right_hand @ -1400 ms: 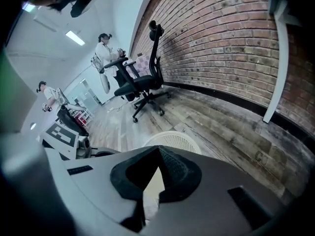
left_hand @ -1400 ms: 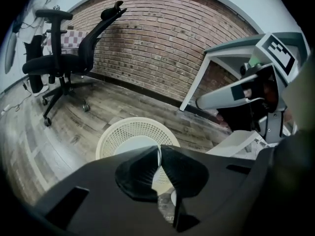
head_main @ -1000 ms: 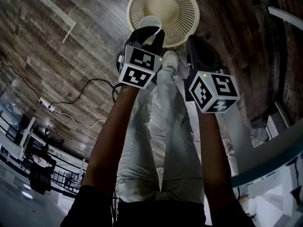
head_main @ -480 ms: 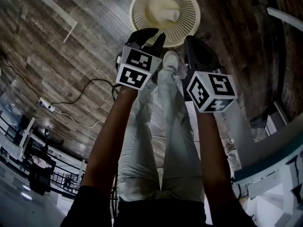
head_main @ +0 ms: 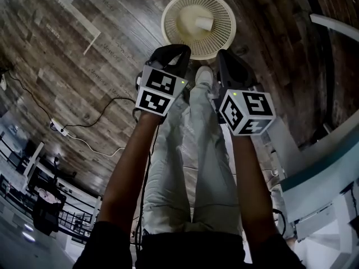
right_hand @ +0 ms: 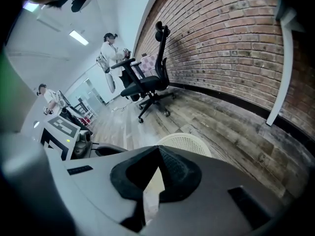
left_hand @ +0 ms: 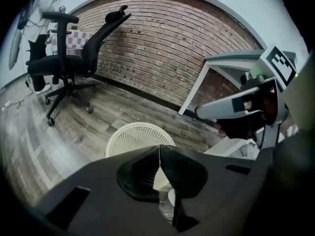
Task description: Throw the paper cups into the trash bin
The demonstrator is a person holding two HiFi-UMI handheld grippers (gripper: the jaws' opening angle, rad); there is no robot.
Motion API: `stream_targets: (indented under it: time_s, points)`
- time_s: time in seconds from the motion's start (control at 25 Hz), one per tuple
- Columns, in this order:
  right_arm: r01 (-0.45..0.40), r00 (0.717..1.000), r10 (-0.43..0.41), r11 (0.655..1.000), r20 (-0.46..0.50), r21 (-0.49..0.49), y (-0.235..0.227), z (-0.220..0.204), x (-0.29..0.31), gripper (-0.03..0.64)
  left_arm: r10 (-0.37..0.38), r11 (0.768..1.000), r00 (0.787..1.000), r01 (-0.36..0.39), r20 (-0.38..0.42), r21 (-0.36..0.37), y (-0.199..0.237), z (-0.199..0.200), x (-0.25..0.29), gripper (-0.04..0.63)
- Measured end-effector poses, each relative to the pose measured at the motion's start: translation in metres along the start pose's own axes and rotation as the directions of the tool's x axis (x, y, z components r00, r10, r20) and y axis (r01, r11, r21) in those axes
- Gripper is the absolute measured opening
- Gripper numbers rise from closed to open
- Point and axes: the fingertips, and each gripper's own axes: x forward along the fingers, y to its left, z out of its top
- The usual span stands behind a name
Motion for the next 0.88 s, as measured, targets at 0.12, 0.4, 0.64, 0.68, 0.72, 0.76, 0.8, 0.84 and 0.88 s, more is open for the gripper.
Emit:
stream_targets:
  time_s: [0.12, 0.4, 0.64, 0.68, 0.72, 0.76, 0.8, 0.84, 0.88]
  points:
    - [0.002, 1.0, -0.002, 1.0, 0.008, -0.01, 0.009, 0.006, -0.007, 0.004, 0.001, 1.0, 1.0, -0.001, 0.013, 0.007, -0.004, 0.006, -0.014, 0.011]
    - [-0.002, 0.999, 0.004, 1.0, 0.037, -0.031, 0.036, 0.03, -0.027, 0.003, -0.011, 1.0, 1.0, 0.011, 0.027, 0.002, -0.021, 0.014, -0.059, 0.011]
    - [0.0, 0.999, 0.003, 0.998, 0.054, -0.055, 0.056, 0.05, -0.053, 0.003, -0.012, 1.0, 0.998, 0.012, 0.06, 0.002, -0.03, 0.035, -0.097, 0.01]
    - [0.002, 0.998, 0.002, 0.998, 0.056, -0.058, 0.059, 0.053, -0.058, 0.003, -0.008, 1.0, 0.998, 0.008, 0.069, -0.002, -0.03, 0.039, -0.104, 0.01]
    - [0.004, 0.998, 0.0, 0.998, 0.058, -0.058, 0.061, 0.057, -0.064, 0.003, -0.005, 1.0, 0.997, 0.006, 0.076, -0.007, -0.031, 0.043, -0.11, 0.011]
    - [0.005, 0.998, -0.002, 0.998, 0.061, -0.058, 0.064, 0.06, -0.07, 0.003, -0.004, 1.0, 0.997, 0.005, 0.082, -0.012, -0.033, 0.047, -0.117, 0.009]
    - [0.006, 0.998, -0.002, 0.998, 0.064, -0.06, 0.067, 0.065, -0.076, 0.003, -0.003, 1.0, 0.996, 0.004, 0.087, -0.015, -0.035, 0.05, -0.125, 0.009]
    - [0.006, 0.998, -0.002, 0.998, 0.067, -0.065, 0.07, 0.069, -0.083, 0.005, -0.003, 1.0, 0.996, 0.004, 0.091, -0.015, -0.038, 0.054, -0.132, 0.009]
    - [0.005, 0.997, 0.0, 0.998, 0.072, -0.07, 0.074, 0.074, -0.089, 0.003, -0.003, 1.0, 0.996, 0.004, 0.095, -0.012, -0.04, 0.058, -0.14, 0.009]
